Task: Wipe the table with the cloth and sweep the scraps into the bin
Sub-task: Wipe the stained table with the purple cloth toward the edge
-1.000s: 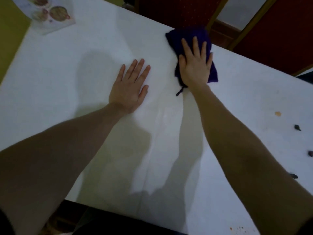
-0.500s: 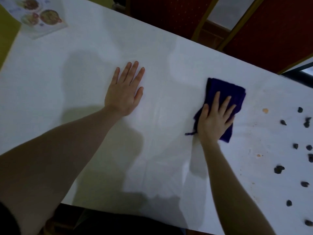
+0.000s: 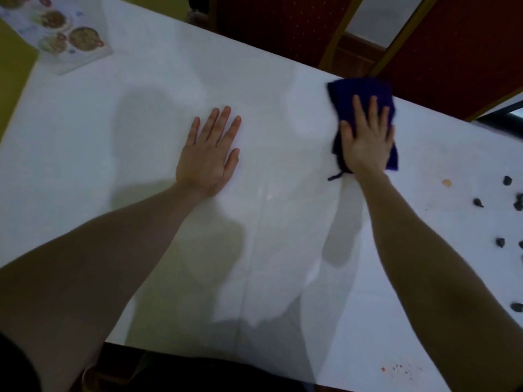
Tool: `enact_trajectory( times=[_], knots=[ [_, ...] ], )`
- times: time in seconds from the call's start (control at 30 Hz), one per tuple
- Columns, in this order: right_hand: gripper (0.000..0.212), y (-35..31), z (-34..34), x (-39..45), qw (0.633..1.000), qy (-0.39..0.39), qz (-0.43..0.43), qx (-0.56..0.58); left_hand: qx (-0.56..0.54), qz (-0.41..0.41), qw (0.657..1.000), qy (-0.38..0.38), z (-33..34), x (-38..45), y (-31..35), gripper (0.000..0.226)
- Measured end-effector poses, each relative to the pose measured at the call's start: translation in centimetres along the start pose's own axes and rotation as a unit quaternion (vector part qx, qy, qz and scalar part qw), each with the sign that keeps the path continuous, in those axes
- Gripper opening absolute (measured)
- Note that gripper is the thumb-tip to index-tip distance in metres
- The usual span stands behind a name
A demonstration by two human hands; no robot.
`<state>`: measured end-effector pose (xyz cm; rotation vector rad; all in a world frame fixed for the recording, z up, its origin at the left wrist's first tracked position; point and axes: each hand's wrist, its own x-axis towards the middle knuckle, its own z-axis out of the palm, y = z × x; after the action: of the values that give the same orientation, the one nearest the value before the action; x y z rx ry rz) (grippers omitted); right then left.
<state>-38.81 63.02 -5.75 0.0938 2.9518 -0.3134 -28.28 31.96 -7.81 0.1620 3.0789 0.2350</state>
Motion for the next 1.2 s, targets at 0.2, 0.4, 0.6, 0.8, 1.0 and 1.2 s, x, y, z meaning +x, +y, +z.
enact_trajectory(
  times=[0.2,0.4,0.6,0.8,1.0,1.2],
  knots=[
    [0.059,4.7,0.0,-7.6,0.984,0.039,0.173,0.034,-0.001,0.004,1.0,-0.001,-0.1,0.0,-0.1,0.061],
    [0.06,-2.7,3.1,-11.3,0.986,0.042,0.159,0.028,0.012,0.009,1.0,-0.012,-0.2,0.0,-0.1,0.063],
    [0.057,-10.5,6.9,-21.2,0.999,0.036,-0.038,0.009,0.006,0.012,0.999,-0.029,-0.4,-0.2,-0.2,0.062],
    [0.058,-5.6,8.3,-34.4,0.999,0.031,-0.013,0.002,0.02,0.046,0.998,-0.033,-0.9,-1.1,0.0,0.061],
    [0.06,1.6,5.5,-30.9,0.981,0.047,0.189,0.029,-0.018,0.097,0.995,-0.03,-0.3,-5.6,1.4,0.062],
    [0.059,-4.2,6.2,-25.5,0.986,0.054,0.156,0.03,-0.046,0.1,0.993,-0.028,0.0,-8.5,5.2,0.059]
  ],
)
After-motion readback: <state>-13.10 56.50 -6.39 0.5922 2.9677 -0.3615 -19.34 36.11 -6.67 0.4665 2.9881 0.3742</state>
